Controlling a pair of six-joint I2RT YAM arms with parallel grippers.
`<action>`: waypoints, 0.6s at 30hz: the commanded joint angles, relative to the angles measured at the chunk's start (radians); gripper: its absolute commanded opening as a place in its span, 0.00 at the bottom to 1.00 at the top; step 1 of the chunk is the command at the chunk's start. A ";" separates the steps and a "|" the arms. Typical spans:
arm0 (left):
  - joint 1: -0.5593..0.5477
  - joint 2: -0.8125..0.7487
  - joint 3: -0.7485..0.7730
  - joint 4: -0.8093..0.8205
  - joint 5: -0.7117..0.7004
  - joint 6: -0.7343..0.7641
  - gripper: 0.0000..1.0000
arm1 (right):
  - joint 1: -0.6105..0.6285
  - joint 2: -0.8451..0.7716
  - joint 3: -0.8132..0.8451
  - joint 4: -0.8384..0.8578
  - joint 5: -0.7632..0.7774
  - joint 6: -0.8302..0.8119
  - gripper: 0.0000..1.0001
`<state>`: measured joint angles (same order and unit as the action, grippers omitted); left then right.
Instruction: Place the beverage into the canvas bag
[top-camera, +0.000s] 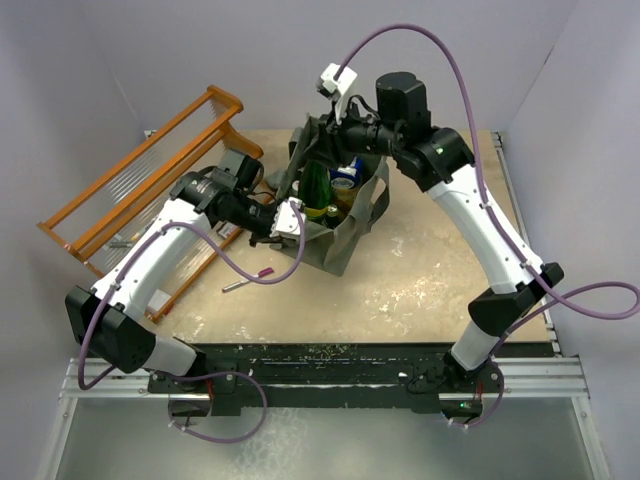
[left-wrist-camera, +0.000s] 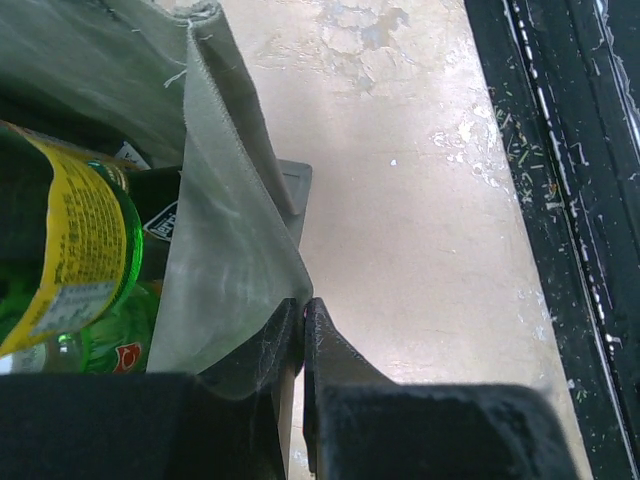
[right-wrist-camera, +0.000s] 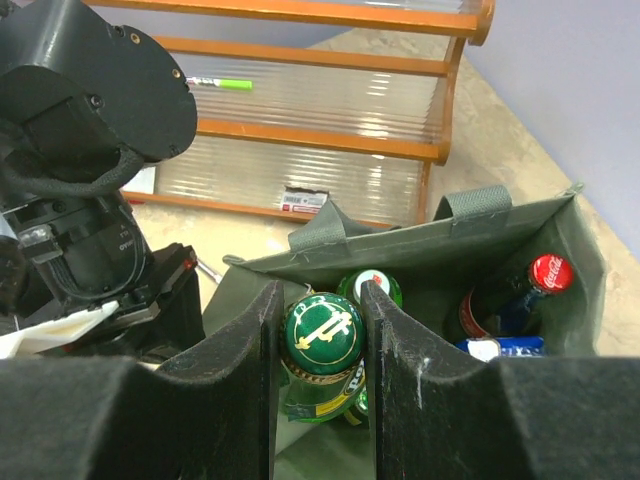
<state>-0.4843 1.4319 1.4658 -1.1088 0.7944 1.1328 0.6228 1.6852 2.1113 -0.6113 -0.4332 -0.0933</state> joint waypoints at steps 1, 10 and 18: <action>0.000 -0.040 -0.035 -0.066 0.075 0.027 0.08 | 0.011 -0.042 -0.022 0.249 -0.055 0.043 0.00; 0.000 -0.053 -0.060 -0.045 0.098 0.001 0.09 | 0.011 -0.035 -0.108 0.307 -0.077 0.035 0.00; 0.000 -0.058 -0.058 -0.025 0.122 -0.040 0.09 | 0.011 -0.068 -0.227 0.342 -0.077 -0.024 0.00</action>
<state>-0.4843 1.4040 1.4200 -1.0851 0.8238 1.1339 0.6285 1.7000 1.9007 -0.4469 -0.4671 -0.0883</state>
